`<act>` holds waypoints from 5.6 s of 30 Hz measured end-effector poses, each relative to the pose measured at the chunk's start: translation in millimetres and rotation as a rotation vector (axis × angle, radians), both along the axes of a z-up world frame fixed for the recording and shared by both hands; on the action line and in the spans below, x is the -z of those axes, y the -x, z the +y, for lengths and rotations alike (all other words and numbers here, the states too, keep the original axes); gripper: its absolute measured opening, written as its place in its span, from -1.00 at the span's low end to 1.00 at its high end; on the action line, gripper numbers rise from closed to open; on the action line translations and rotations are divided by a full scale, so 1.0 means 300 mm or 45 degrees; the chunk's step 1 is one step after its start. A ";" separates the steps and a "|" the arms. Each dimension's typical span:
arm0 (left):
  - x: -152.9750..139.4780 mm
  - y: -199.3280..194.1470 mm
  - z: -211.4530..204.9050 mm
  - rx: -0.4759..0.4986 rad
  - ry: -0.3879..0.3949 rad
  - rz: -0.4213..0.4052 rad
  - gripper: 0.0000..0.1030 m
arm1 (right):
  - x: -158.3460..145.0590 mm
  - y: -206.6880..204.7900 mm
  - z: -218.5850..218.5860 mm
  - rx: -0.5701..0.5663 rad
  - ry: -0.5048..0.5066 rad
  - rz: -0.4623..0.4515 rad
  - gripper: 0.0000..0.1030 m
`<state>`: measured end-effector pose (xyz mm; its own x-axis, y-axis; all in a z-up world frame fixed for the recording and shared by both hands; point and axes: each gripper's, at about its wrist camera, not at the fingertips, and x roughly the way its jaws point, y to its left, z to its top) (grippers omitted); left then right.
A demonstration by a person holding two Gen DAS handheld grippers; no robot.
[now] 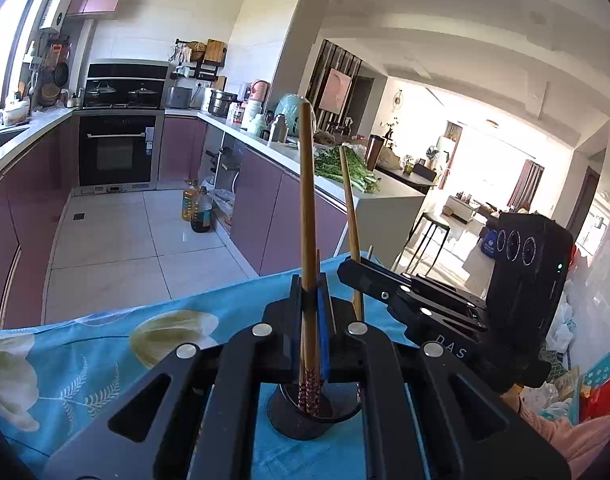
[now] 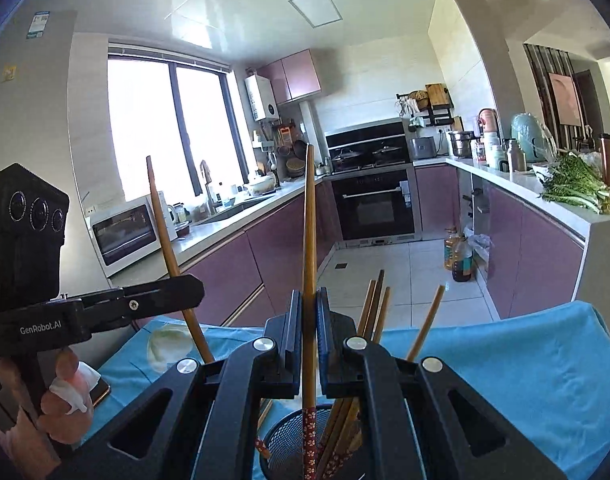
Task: Organize utensils
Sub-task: 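Lower both chopsticks into the black mesh cup and open both grippers, then move both open grippers back over the chopstick row on the tablecloth, then close the left gripper on a chopstick while the right gripper grasps another, then lift both chopsticks upright and carry them over the mesh cup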
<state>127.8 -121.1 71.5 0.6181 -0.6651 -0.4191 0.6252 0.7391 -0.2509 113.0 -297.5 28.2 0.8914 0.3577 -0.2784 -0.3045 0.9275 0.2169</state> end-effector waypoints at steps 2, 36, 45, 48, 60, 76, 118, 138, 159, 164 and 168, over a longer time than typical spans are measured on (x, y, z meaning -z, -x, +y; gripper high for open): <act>0.019 -0.014 -0.027 0.004 -0.028 0.020 -0.86 | 0.019 -0.014 0.006 0.009 0.020 0.004 -0.89; 0.224 0.040 0.113 -0.105 -0.175 0.127 -0.54 | 0.130 0.123 0.030 -0.090 0.099 0.231 -0.48; 0.333 0.106 0.247 -0.212 -0.232 0.190 -0.42 | 0.173 0.217 0.156 -0.318 0.136 0.265 -0.39; 0.387 0.118 0.269 -0.236 -0.255 0.235 -0.37 | 0.244 0.198 0.207 -0.360 0.136 0.366 -0.38; 0.581 0.144 0.287 -0.288 -0.328 0.395 -0.32 | 0.447 0.150 0.328 -0.393 0.176 0.616 -0.38; 0.629 0.142 0.273 -0.265 -0.346 0.425 -0.32 | 0.475 0.123 0.380 -0.365 0.224 0.651 -0.38; 0.650 0.068 0.219 -0.249 -0.468 0.427 -0.44 | 0.476 0.071 0.380 -0.272 0.290 0.661 -0.43; 0.653 0.051 0.260 -0.305 -0.361 0.479 -0.85 | 0.478 0.057 0.344 -0.239 0.198 0.690 -0.87; 0.661 0.081 0.248 -0.208 -0.417 0.477 -0.71 | 0.470 0.071 0.366 -0.317 0.248 0.700 -0.80; 0.662 0.032 0.233 -0.183 -0.418 0.483 -0.68 | 0.472 0.042 0.382 -0.318 0.261 0.689 -0.80; 0.661 0.009 0.225 -0.190 -0.415 0.494 -0.78 | 0.465 0.039 0.382 -0.321 0.267 0.674 -0.89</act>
<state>125.2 -53.6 -126.7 0.4544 -0.3784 -0.8064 0.4136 0.8914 -0.1852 101.5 -182.7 -111.4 0.5086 0.4287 -0.7467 -0.4204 0.8805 0.2192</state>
